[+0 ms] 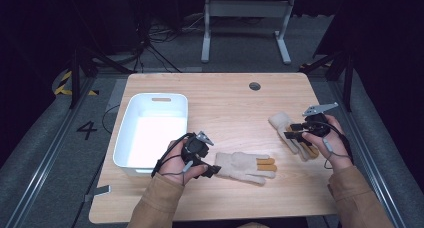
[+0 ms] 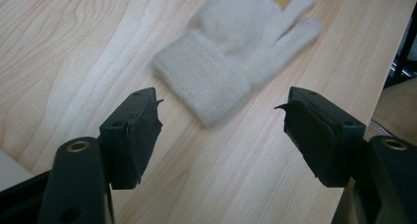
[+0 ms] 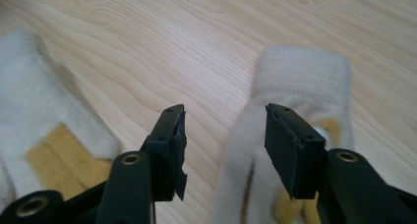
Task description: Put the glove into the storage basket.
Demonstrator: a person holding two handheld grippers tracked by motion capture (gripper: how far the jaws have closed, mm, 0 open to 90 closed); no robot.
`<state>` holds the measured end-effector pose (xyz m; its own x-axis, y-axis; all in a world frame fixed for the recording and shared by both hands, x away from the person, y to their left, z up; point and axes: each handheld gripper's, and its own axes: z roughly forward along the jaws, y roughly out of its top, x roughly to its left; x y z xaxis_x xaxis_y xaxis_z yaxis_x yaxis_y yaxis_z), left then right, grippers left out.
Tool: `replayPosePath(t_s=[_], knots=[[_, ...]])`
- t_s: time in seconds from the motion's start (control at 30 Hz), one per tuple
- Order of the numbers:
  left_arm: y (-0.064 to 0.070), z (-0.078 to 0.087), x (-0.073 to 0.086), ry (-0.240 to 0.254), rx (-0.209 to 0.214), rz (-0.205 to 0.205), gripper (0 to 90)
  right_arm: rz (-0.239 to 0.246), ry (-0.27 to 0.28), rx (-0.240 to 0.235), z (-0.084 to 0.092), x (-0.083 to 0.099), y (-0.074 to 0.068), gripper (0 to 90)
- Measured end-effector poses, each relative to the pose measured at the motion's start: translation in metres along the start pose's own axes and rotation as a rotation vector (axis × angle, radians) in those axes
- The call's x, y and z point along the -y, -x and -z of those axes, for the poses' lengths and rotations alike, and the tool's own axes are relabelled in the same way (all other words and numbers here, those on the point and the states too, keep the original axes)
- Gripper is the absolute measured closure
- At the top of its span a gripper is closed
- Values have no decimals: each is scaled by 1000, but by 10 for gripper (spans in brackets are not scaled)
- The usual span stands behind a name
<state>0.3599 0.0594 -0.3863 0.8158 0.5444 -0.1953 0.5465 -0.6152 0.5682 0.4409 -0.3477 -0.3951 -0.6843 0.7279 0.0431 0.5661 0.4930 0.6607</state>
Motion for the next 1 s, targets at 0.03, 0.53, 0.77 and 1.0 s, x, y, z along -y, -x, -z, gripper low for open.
replayPosePath(t_s=[0.03,0.53,0.77,1.0], knots=[[0,0,1,1,-1,5,302,-2,-5,5,0,1,3,500],[2,7,19,-15,-9,33,294,-14,-54,49,-18,6,36,524],[2,5,20,-19,-3,28,287,-20,-96,91,-21,11,40,549],[1,5,20,-17,0,34,286,-50,-149,90,-29,16,41,545]])
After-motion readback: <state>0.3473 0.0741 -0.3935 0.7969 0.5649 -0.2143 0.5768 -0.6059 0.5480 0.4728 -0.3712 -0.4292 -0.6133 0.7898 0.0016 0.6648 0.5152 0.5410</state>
